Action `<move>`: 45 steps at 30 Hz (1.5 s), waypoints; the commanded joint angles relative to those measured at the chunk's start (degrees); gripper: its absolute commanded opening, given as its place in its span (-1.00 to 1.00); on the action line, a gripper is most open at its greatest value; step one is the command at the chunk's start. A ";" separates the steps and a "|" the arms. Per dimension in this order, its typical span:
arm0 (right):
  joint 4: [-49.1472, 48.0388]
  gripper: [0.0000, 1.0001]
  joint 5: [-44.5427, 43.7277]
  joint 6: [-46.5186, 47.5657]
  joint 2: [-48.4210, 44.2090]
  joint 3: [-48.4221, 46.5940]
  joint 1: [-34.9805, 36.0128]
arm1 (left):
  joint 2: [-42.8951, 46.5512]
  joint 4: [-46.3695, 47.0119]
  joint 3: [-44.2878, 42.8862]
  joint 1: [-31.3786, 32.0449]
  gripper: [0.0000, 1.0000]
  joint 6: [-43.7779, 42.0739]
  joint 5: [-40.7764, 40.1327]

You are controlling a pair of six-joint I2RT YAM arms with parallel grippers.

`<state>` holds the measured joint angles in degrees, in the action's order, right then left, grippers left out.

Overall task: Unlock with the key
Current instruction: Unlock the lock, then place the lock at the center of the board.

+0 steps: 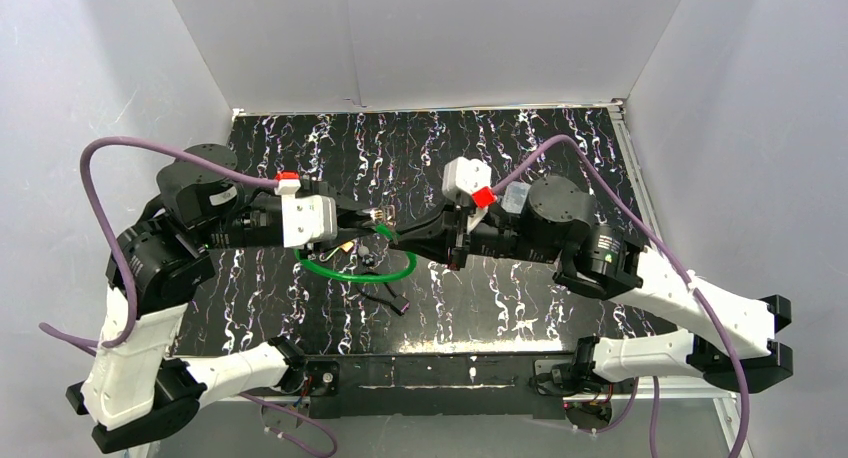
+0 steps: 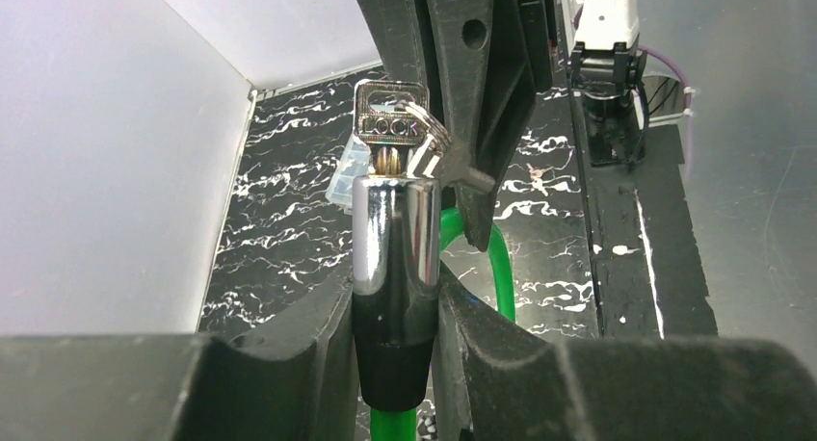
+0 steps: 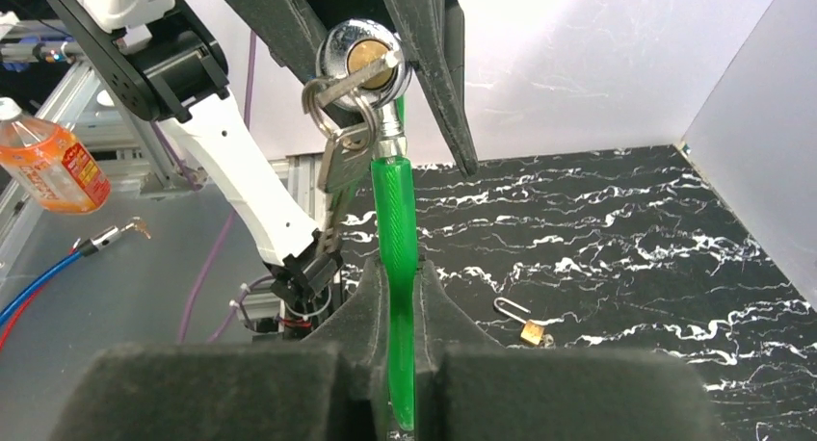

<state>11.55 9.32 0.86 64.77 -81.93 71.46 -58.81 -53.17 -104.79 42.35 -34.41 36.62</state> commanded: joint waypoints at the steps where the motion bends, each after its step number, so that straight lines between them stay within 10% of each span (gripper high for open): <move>1: -4.41 -0.97 -4.74 -0.42 -4.29 3.77 0.15 | 0.25 3.45 -3.74 0.14 -1.00 1.45 1.29; 24: 7.76 -0.97 -13.98 -1.77 -11.06 12.20 0.26 | -4.64 13.65 -6.05 0.12 -1.00 6.61 -4.33; 31: 7.71 -0.97 -25.86 -6.64 -10.37 13.14 -3.52 | -5.47 21.27 7.36 -2.45 -1.00 8.00 -13.82; 45: 3.23 -0.97 -24.24 -23.39 -6.24 23.73 -18.61 | -33.60 21.89 4.28 -17.39 -1.00 18.79 -10.36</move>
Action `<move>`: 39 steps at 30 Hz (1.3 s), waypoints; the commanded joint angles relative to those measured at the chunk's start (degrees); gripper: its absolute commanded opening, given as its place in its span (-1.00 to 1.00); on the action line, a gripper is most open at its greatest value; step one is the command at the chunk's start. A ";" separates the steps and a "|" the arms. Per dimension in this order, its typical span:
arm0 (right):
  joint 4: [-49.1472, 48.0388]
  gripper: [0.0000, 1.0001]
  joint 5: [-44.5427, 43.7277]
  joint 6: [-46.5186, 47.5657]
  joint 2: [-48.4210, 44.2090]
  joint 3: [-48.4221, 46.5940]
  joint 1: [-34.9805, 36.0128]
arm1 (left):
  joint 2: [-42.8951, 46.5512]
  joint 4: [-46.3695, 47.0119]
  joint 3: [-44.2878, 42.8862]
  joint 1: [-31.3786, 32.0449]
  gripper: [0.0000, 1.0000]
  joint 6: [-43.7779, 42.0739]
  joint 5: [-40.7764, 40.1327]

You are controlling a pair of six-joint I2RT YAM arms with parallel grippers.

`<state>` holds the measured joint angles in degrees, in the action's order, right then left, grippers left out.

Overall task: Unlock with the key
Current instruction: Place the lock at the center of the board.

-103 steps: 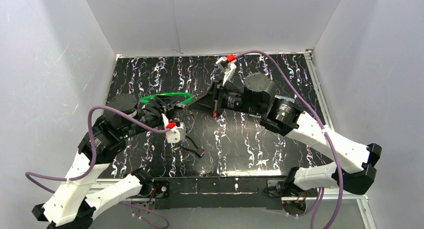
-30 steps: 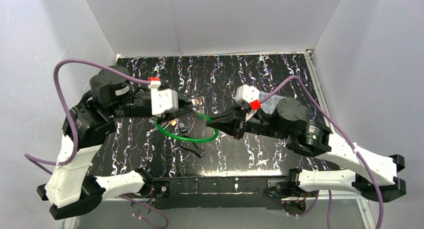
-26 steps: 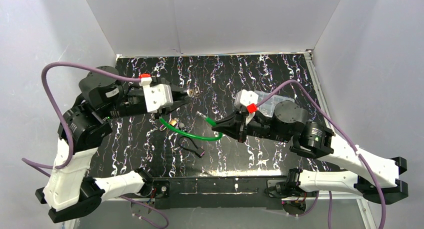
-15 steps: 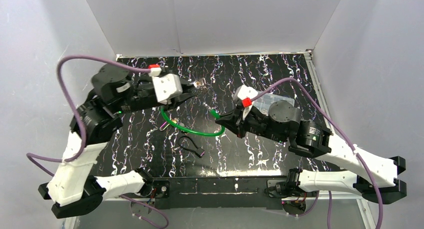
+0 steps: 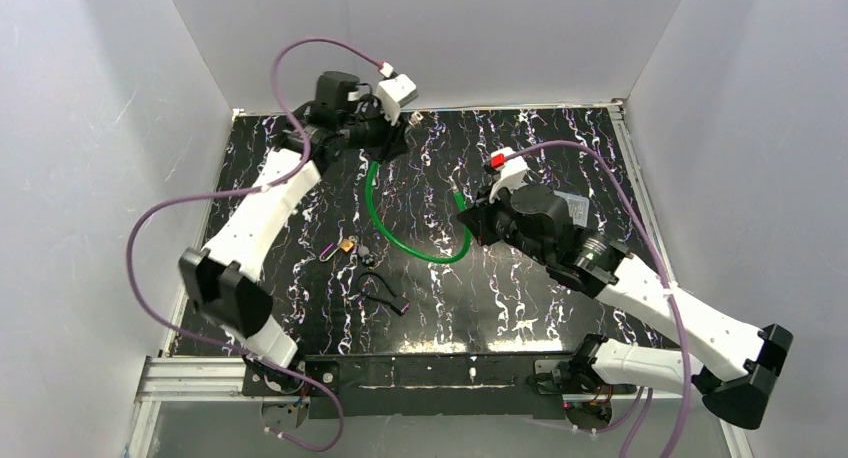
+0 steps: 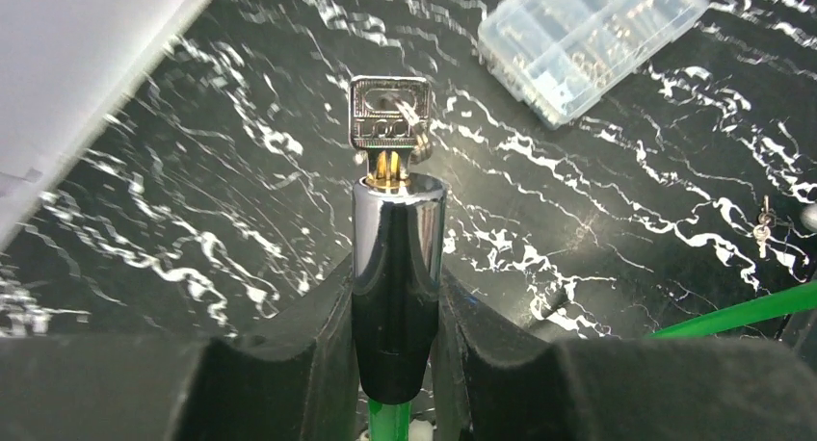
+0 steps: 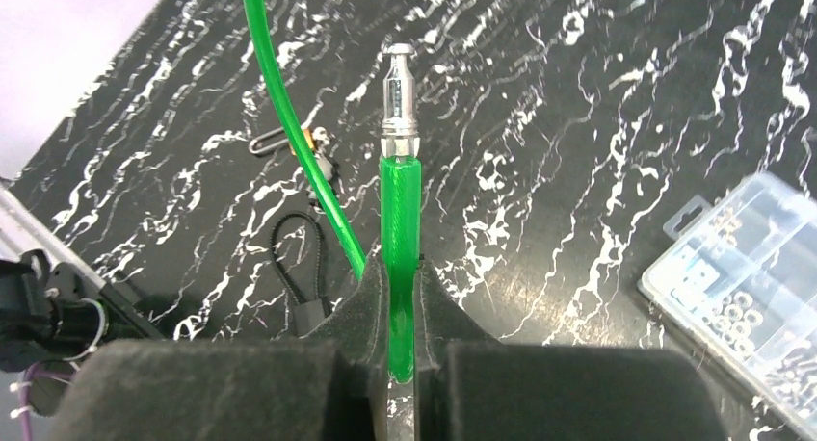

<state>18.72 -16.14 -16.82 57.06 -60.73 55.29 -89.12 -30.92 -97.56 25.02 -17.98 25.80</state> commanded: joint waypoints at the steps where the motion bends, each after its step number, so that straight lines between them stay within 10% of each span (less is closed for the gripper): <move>1: -4.76 -0.97 1.73 -6.22 2.11 3.24 -3.13 | -5.20 -0.97 -3.54 -0.05 -1.00 2.47 0.08; 22: -16.80 -0.97 8.59 -10.93 22.98 9.34 -17.40 | -32.41 -6.20 -8.29 0.03 -0.84 -5.24 -7.69; 31: -16.76 -0.97 9.00 -11.30 30.88 6.76 -18.63 | -34.85 -4.09 -8.12 -0.23 -0.45 -7.07 -10.85; 36: -16.35 -0.97 7.67 -10.78 33.00 5.74 -18.77 | -36.55 -12.67 -14.00 -0.23 0.27 -11.63 -7.69; 39: -15.73 -0.97 6.82 -10.24 33.93 4.88 -18.96 | -34.63 -14.66 -16.49 -0.80 0.38 -12.20 -6.00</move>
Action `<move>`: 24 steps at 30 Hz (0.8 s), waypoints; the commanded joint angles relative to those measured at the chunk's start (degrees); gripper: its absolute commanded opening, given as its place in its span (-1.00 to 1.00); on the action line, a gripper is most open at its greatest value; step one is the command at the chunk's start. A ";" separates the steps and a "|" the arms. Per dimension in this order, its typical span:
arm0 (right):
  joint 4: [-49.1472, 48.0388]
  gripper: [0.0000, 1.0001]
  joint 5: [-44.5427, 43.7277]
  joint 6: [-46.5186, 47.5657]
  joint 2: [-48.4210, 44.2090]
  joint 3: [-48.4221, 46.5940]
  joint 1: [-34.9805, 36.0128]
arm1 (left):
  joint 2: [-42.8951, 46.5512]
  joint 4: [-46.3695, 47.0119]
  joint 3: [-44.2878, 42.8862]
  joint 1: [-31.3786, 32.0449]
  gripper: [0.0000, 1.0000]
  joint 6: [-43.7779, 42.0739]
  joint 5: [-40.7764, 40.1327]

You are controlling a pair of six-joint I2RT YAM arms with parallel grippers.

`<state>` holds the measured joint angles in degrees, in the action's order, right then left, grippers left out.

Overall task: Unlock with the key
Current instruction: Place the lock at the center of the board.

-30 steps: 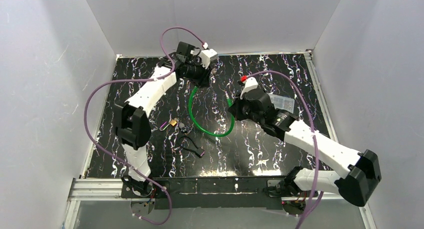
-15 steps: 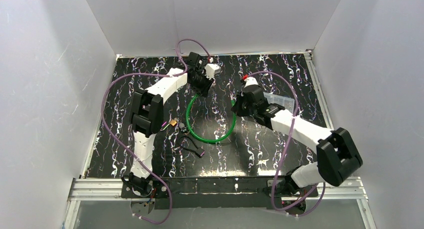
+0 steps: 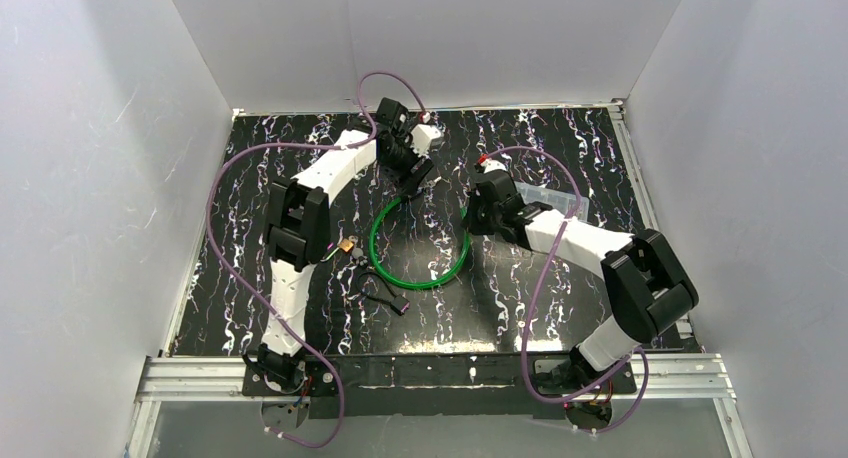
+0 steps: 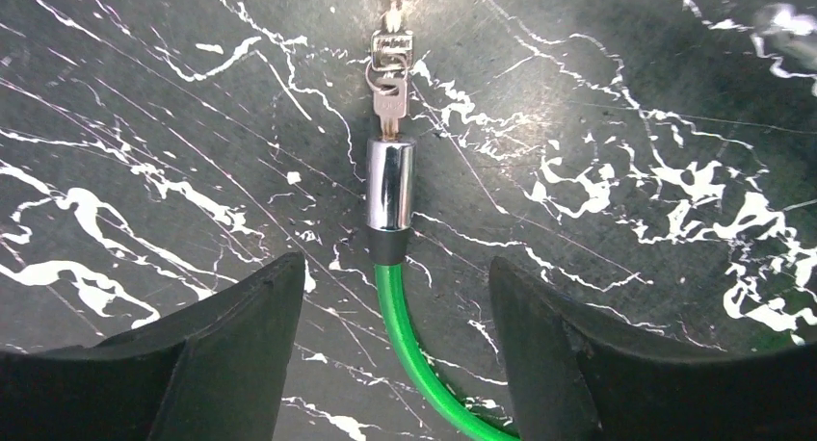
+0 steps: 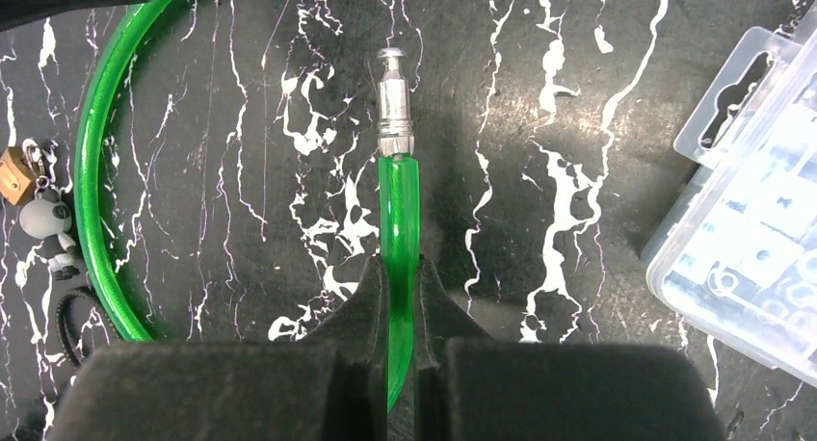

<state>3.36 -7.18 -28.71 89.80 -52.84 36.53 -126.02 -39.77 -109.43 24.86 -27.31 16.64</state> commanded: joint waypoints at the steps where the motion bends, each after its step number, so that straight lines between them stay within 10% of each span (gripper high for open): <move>1: -0.06 -0.97 -2.56 1.75 1.43 -3.21 -0.31 | 3.34 -6.43 -5.16 -0.76 0.39 -3.15 3.72; 8: 3.42 -0.97 -4.26 4.82 3.82 -7.46 -1.36 | 12.33 -15.52 -10.84 -2.07 0.42 -2.26 9.02; 11: 6.31 -0.97 -4.91 5.93 5.12 -10.61 -2.17 | 17.63 -19.23 -10.75 -3.73 0.95 -1.15 10.28; 15: 9.46 -0.86 -6.03 7.09 6.48 -13.86 -3.26 | 24.42 -27.00 -9.45 -6.28 0.96 -1.54 9.74; 24: 14.19 -0.14 -3.47 7.96 2.87 -18.16 -3.59 | 38.80 -39.32 2.44 -10.83 0.96 -5.70 7.63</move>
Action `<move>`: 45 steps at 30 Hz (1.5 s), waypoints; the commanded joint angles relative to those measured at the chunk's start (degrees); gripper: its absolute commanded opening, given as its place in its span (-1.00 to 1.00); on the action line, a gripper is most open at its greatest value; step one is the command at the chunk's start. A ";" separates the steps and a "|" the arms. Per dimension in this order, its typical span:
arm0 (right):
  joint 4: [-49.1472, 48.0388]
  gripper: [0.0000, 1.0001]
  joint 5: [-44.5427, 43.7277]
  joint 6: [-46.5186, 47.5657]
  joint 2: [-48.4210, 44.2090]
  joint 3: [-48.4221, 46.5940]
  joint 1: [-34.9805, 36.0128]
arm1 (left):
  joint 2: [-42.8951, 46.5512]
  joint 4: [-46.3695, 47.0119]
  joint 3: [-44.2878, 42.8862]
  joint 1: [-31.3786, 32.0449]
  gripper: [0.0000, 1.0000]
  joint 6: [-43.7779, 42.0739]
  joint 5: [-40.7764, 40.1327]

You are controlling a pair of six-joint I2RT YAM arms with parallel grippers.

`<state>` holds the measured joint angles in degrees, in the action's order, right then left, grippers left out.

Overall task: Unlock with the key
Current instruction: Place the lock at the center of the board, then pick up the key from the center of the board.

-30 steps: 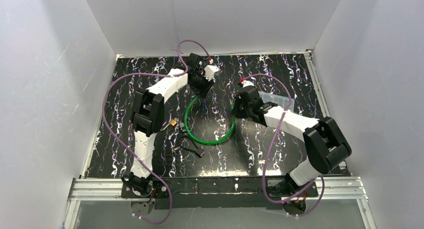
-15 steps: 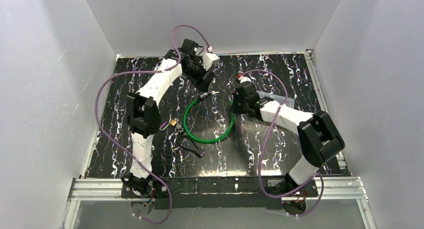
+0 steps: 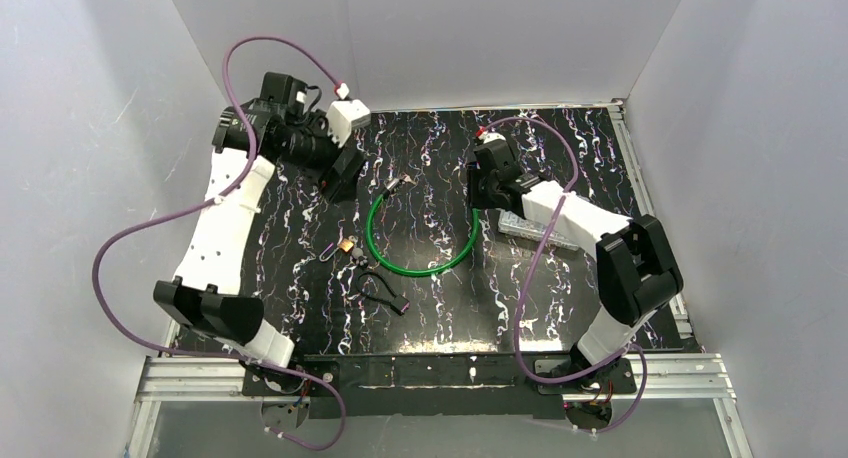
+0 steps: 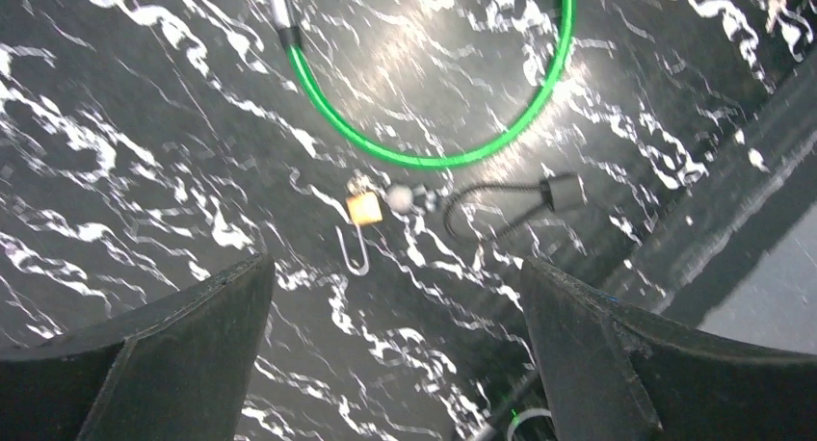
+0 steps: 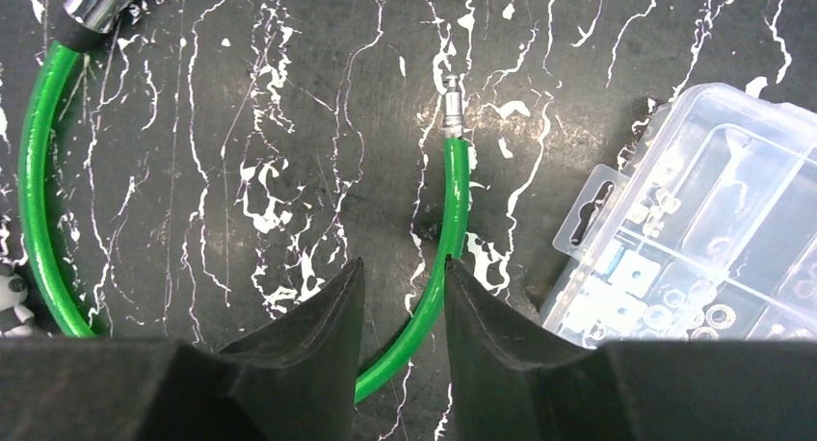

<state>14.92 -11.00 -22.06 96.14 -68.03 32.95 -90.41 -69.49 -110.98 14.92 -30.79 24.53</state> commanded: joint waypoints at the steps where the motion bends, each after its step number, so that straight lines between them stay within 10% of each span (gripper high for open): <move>1: 2.58 -0.13 0.93 1.09 -4.55 -2.57 0.09 | 4.36 -10.62 4.79 -1.22 0.96 -2.74 -0.27; 12: 17.12 0.04 -1.02 -5.04 -21.77 3.36 4.66 | 12.90 -13.04 12.76 -2.18 0.96 -3.59 2.87; 24: 31.96 -0.02 6.15 -28.51 -50.53 30.95 5.28 | 15.37 -12.54 18.47 -2.06 0.96 -4.55 6.45; 45: 31.05 0.43 10.41 -38.12 -46.95 39.84 5.33 | 15.78 -11.14 21.66 -1.32 0.97 -4.20 6.25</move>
<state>47.83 -1.08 -58.13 47.37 -28.97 38.06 -76.40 -79.75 -89.78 13.34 -34.74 29.58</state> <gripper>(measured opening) 0.711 0.981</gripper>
